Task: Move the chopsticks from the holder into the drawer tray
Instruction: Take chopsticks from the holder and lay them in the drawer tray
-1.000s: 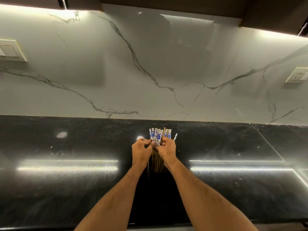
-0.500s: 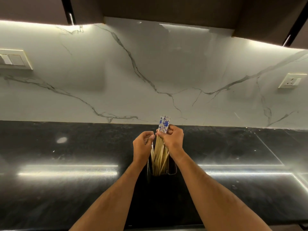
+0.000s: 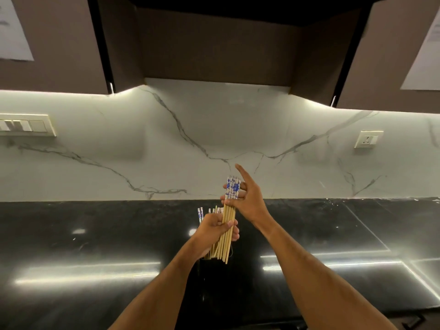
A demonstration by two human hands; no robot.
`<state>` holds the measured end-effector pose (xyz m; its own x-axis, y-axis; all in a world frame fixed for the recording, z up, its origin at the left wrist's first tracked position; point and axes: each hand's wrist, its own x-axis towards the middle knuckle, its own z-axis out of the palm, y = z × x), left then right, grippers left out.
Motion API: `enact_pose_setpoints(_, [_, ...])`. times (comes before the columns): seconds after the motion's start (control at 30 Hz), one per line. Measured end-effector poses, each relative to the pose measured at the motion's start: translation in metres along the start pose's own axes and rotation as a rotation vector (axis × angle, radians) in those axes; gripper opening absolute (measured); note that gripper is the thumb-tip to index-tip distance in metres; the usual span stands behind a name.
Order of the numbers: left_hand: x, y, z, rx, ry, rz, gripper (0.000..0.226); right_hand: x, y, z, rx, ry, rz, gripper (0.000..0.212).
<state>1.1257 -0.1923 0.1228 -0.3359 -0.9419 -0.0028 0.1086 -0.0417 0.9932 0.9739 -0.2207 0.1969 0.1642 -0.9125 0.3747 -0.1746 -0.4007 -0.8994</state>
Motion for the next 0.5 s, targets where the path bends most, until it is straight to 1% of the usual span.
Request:
enact_pose_setpoints(0.03, [-0.004, 0.001, 0.003, 0.011, -0.013, -0.016, 0.022, -0.003, -0.004, -0.006, 0.007, 0.001, -0.009, 0.096])
enact_pose_setpoints(0.13, [-0.014, 0.004, 0.013, 0.025, -0.047, -0.036, 0.021, -0.013, -0.013, -0.020, -0.005, -0.026, -0.021, 0.078])
enact_pose_setpoints(0.2, [-0.018, 0.007, 0.020, 0.031, -0.063, -0.043, 0.022, -0.018, -0.017, -0.026, -0.004, -0.044, -0.011, 0.070])
enact_pose_setpoints(0.37, [-0.027, 0.013, 0.030, 0.047, -0.083, -0.054, 0.022, -0.030, -0.025, -0.036, 0.002, -0.047, -0.014, 0.069])
enact_pose_setpoints(0.5, [-0.034, 0.015, 0.039, 0.057, -0.098, -0.056, 0.022, -0.039, -0.027, -0.043, 0.019, -0.025, -0.003, 0.065])
